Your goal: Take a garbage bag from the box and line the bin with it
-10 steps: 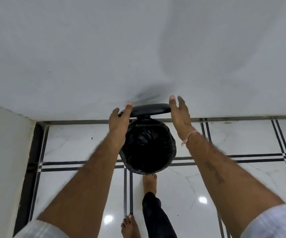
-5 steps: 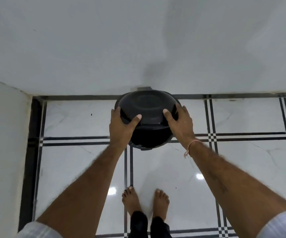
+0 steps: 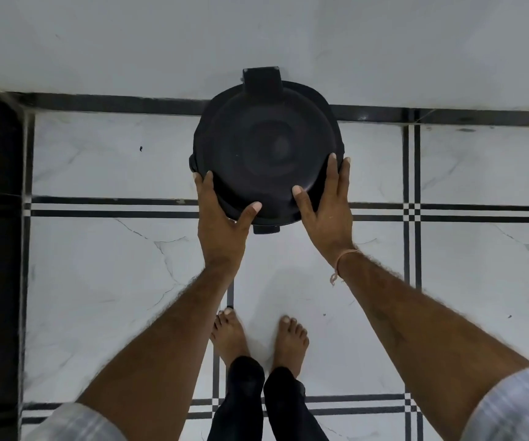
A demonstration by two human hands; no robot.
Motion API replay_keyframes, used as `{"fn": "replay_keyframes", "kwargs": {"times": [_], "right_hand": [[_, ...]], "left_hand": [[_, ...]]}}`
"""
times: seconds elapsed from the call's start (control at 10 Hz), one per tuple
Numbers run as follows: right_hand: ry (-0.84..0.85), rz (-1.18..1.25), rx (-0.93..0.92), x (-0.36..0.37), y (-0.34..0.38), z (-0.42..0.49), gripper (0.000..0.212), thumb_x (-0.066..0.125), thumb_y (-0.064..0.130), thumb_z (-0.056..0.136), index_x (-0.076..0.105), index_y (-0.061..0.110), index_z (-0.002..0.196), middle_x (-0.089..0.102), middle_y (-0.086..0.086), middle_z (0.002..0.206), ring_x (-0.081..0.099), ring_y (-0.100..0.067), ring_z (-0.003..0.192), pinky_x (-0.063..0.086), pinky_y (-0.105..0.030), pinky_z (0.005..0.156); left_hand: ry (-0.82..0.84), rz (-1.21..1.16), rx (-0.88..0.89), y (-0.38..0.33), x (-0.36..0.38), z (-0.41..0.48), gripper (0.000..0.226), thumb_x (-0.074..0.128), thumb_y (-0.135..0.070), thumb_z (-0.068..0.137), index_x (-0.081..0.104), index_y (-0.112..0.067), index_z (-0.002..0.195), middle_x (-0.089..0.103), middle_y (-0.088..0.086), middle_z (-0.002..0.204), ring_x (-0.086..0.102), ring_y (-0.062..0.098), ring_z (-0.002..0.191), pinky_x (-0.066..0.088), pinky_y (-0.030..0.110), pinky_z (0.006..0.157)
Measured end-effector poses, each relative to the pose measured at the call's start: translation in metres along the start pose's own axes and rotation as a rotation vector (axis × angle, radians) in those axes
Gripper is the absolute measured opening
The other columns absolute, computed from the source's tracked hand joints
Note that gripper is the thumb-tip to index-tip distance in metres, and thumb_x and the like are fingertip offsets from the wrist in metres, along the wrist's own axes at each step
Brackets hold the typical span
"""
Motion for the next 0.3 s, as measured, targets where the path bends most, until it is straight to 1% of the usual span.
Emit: {"fn": "replay_keyframes", "kwargs": {"times": [0.1, 0.2, 0.3], "right_hand": [[0.068, -0.034, 0.035, -0.003, -0.001, -0.002, 0.091, 0.044, 0.069, 0.097, 0.006, 0.025, 0.167, 0.000, -0.009, 0.175, 0.029, -0.035, 0.156, 0.058, -0.051, 0.099], [0.069, -0.011, 0.002, -0.031, 0.023, -0.003, 0.086, 0.048, 0.061, 0.100, 0.013, 0.019, 0.166, 0.006, -0.014, 0.174, 0.018, -0.033, 0.159, 0.040, -0.053, 0.120], [0.047, 0.036, -0.073, -0.088, 0.074, -0.014, 0.077, 0.045, 0.057, 0.103, 0.017, 0.021, 0.165, 0.012, -0.008, 0.174, 0.016, -0.028, 0.160, 0.031, -0.047, 0.125]], "left_hand": [[0.029, 0.084, 0.009, 0.001, -0.003, -0.001, 0.100, 0.077, -0.055, 0.082, 0.027, -0.017, 0.159, 0.023, 0.004, 0.170, 0.026, 0.022, 0.155, 0.040, 0.023, 0.114], [0.022, 0.164, 0.053, -0.029, -0.023, 0.002, 0.097, 0.068, -0.066, 0.083, 0.026, -0.021, 0.158, 0.032, 0.004, 0.165, 0.033, 0.026, 0.152, 0.048, 0.052, 0.110], [-0.001, 0.192, 0.163, -0.095, -0.057, -0.006, 0.090, 0.065, -0.065, 0.088, 0.028, -0.022, 0.158, 0.037, 0.004, 0.163, 0.036, 0.027, 0.149, 0.046, 0.054, 0.110]]}}
Point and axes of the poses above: each hand's wrist, its own z-axis towards the middle knuckle, its own x-axis out of the palm, y = z × x, the point moved 9 cm from there along z, towards the middle knuckle
